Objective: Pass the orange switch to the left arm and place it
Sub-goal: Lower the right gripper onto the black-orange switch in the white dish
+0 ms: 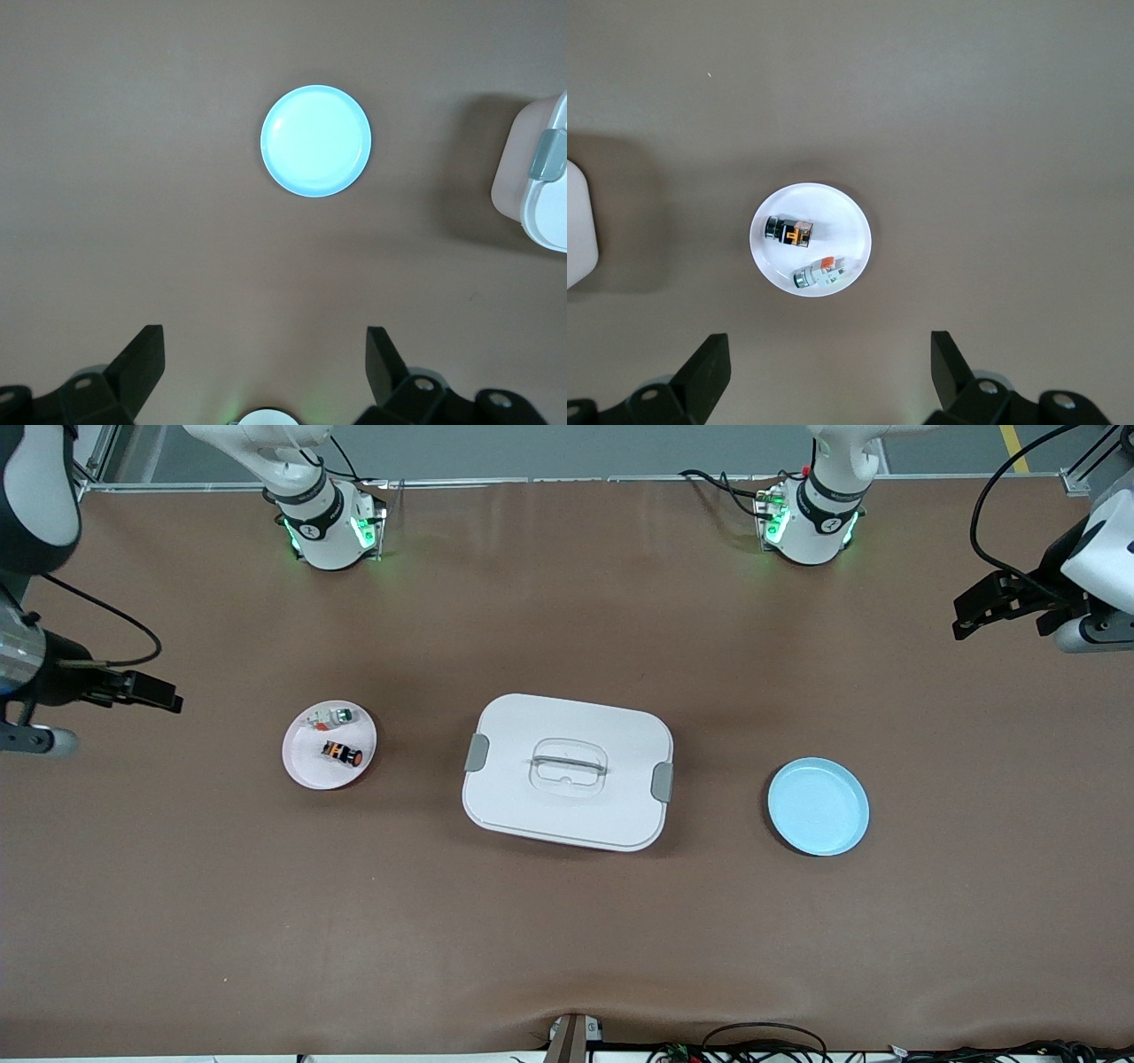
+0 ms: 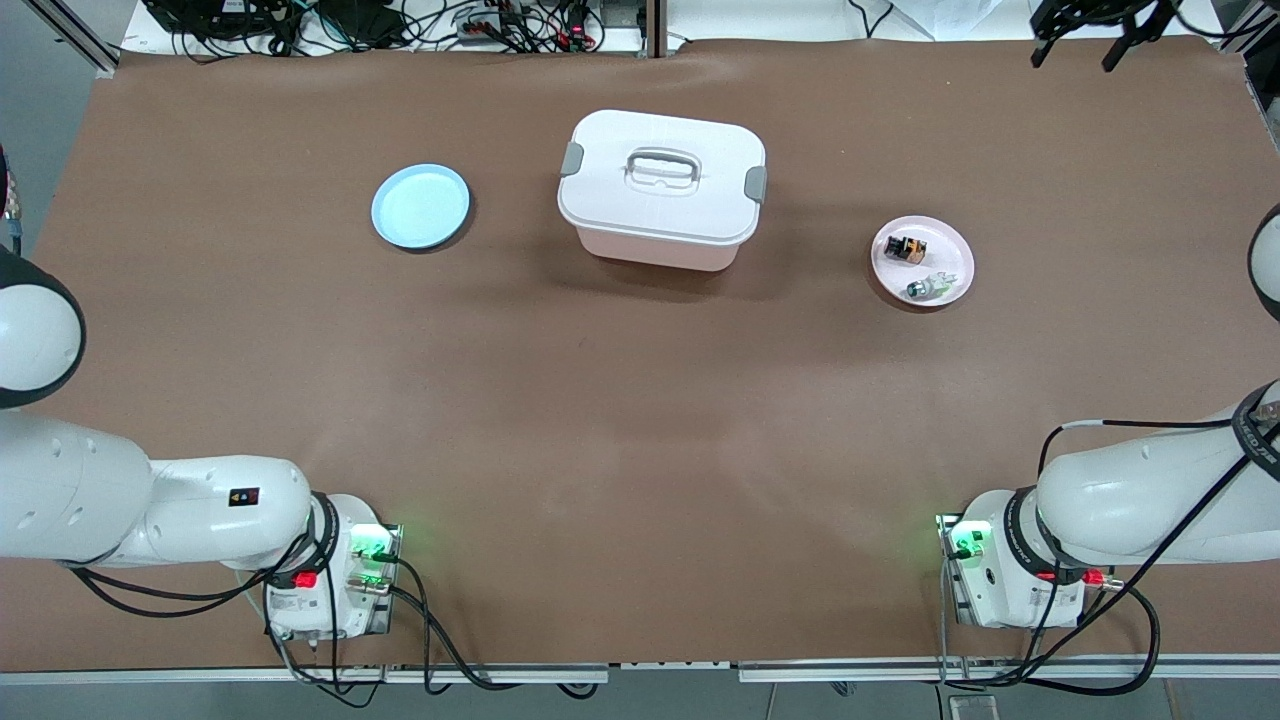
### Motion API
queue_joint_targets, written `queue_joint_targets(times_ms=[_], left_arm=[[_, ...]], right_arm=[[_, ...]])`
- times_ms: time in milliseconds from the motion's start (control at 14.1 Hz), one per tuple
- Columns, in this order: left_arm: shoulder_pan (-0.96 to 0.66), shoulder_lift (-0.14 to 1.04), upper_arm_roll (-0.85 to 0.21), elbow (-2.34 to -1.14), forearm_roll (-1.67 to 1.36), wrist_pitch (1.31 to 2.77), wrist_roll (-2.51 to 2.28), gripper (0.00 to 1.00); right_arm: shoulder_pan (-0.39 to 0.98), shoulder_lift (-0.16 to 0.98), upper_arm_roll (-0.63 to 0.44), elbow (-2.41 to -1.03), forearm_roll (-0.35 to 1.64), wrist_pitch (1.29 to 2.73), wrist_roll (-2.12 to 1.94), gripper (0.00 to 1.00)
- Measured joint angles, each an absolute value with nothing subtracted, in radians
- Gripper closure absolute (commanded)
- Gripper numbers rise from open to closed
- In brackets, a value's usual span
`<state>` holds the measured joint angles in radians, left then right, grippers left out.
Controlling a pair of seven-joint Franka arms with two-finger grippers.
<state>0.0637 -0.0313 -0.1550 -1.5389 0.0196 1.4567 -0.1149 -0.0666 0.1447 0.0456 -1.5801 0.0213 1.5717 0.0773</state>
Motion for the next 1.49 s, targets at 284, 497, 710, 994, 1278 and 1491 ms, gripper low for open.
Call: queue_joint_targets(times_ms=[284, 497, 710, 994, 1278, 1491], left_arm=[[0.064, -0.031, -0.155, -1.539, 0.020, 1.455, -0.115, 0.00], [0.063, -0.031, -0.155, -1.539, 0.020, 1.454, -0.115, 0.00], [0.063, -0.031, -0.155, -1.539, 0.020, 1.454, -0.115, 0.00], [0.063, -0.031, -0.155, -1.539, 0.020, 1.453, -0.115, 0.00], [0.063, -0.030, -0.155, -1.539, 0.020, 1.453, -0.115, 0.00], [0.063, -0.030, -0.156, -1.539, 0.020, 1.453, -0.115, 0.00]], right_arm=[[-0.033, 0.151, 0.054, -1.740, 0.023, 1.770, 0.121, 0.00], [-0.009, 0.161, 0.055, -1.910, 0.023, 1.975, 0.135, 0.00], [0.006, 0.165, 0.056, -2.058, 0.049, 2.146, 0.159, 0.00], [0.061, 0.174, 0.058, -2.166, 0.059, 2.292, 0.255, 0.00], [0.076, 0.241, 0.058, -2.236, 0.059, 2.453, 0.299, 0.00], [0.103, 0.289, 0.059, -2.243, 0.059, 2.500, 0.353, 0.00]])
